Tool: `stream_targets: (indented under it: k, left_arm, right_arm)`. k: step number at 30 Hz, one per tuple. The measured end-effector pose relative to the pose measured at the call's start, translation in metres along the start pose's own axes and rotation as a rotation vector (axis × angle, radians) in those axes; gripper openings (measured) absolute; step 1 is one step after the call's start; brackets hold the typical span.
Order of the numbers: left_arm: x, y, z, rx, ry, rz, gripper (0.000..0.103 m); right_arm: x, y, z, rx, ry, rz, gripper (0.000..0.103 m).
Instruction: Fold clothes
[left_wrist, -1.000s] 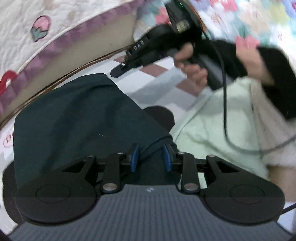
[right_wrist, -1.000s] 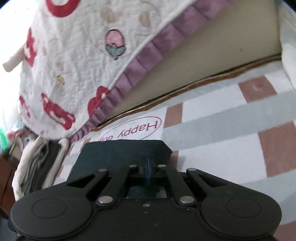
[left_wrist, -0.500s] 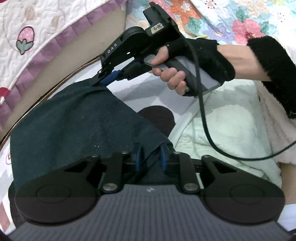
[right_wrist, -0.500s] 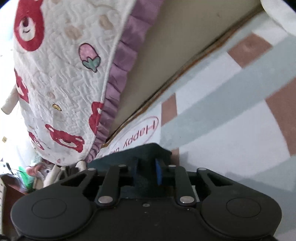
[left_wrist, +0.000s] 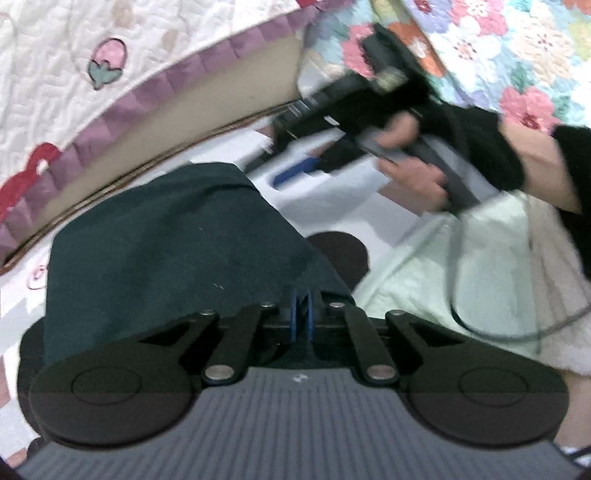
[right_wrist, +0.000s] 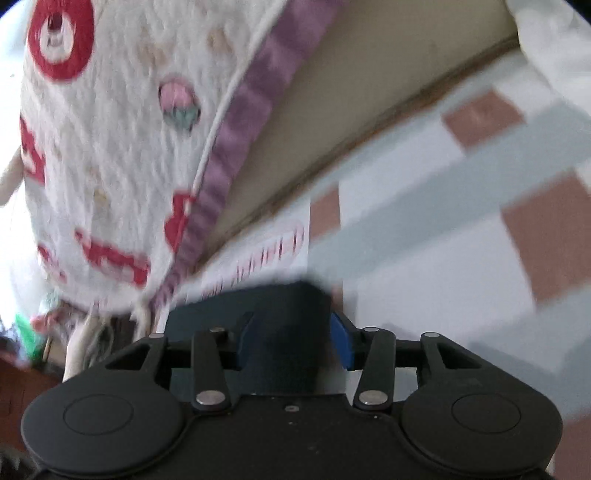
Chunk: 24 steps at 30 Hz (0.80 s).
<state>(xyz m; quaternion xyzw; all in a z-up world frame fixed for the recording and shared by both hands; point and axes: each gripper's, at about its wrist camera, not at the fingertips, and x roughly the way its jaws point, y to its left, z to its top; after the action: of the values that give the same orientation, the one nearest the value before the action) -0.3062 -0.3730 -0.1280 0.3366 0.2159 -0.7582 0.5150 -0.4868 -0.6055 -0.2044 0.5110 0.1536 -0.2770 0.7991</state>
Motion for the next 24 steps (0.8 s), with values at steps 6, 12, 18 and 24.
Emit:
stream_targets:
  k: [6,12,18,24]
  left_arm:
    - [0.003,-0.008,0.000,0.076,-0.006,-0.004,0.005]
    - [0.012,-0.007,-0.005,0.068,0.054,-0.050,0.003]
    - [0.010,-0.004,-0.007,0.013,0.047,-0.057,0.004]
    - [0.018,-0.017,-0.001,0.101,-0.027,-0.028,0.010]
  right_arm:
    - [0.003,0.050,-0.036,-0.475,-0.014,-0.219,0.037]
    - [0.030,0.059,-0.036,-0.628,-0.131,-0.366,0.002]
    - [0.024,0.006,0.007,-0.220,-0.133,-0.236,0.006]
    - [0.018,-0.023,0.007,0.091,-0.067,0.032,0.039]
